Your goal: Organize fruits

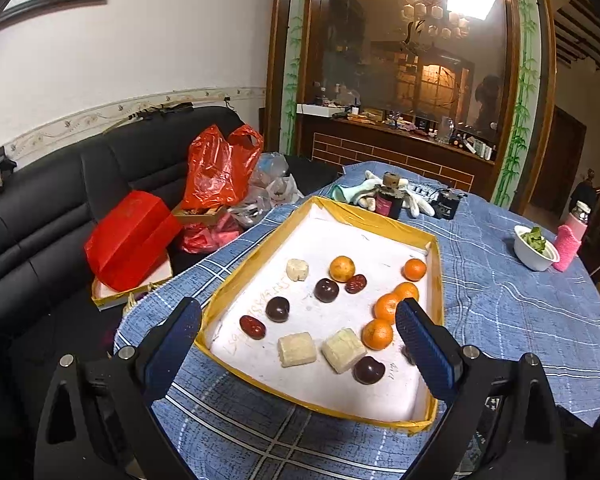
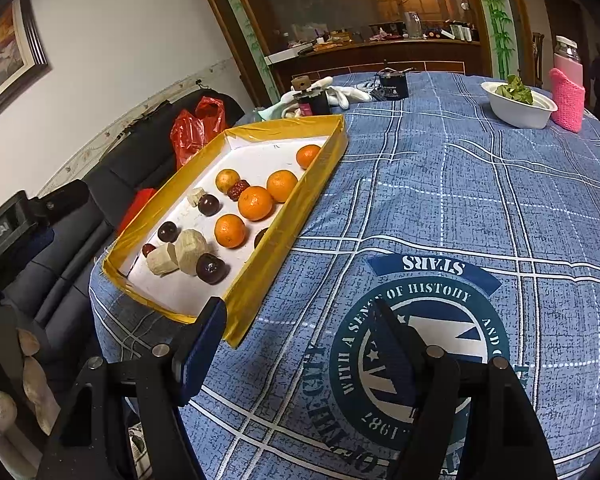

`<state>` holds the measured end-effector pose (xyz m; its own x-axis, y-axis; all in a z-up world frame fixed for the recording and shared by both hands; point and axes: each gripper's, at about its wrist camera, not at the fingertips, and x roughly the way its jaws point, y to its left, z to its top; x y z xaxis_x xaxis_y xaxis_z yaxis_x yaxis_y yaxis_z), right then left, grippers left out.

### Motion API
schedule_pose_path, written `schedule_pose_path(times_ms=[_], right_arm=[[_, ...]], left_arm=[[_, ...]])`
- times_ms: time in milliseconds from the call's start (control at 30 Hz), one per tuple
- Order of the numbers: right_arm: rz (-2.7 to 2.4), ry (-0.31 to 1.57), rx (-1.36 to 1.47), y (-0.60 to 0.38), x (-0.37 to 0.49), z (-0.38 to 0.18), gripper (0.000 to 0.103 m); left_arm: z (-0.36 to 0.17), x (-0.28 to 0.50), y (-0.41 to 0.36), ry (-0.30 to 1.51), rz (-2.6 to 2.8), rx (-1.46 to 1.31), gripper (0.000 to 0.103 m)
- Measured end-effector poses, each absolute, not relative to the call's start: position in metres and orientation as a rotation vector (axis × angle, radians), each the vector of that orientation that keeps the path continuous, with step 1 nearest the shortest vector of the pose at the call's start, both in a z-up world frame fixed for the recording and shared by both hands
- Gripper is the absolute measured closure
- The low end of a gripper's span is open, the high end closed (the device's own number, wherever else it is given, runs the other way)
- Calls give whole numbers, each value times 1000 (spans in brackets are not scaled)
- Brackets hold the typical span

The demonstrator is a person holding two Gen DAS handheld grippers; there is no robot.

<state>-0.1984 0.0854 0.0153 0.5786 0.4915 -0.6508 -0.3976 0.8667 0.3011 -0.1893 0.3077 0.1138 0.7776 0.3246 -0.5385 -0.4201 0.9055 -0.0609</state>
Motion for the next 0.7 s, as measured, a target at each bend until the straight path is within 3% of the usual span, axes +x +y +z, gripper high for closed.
schedule_pose_path(times_ms=[700], right_arm=[[524,734,142,78,-198,16,22]], left_arm=[[132,-203,302,518,474,-116,6]])
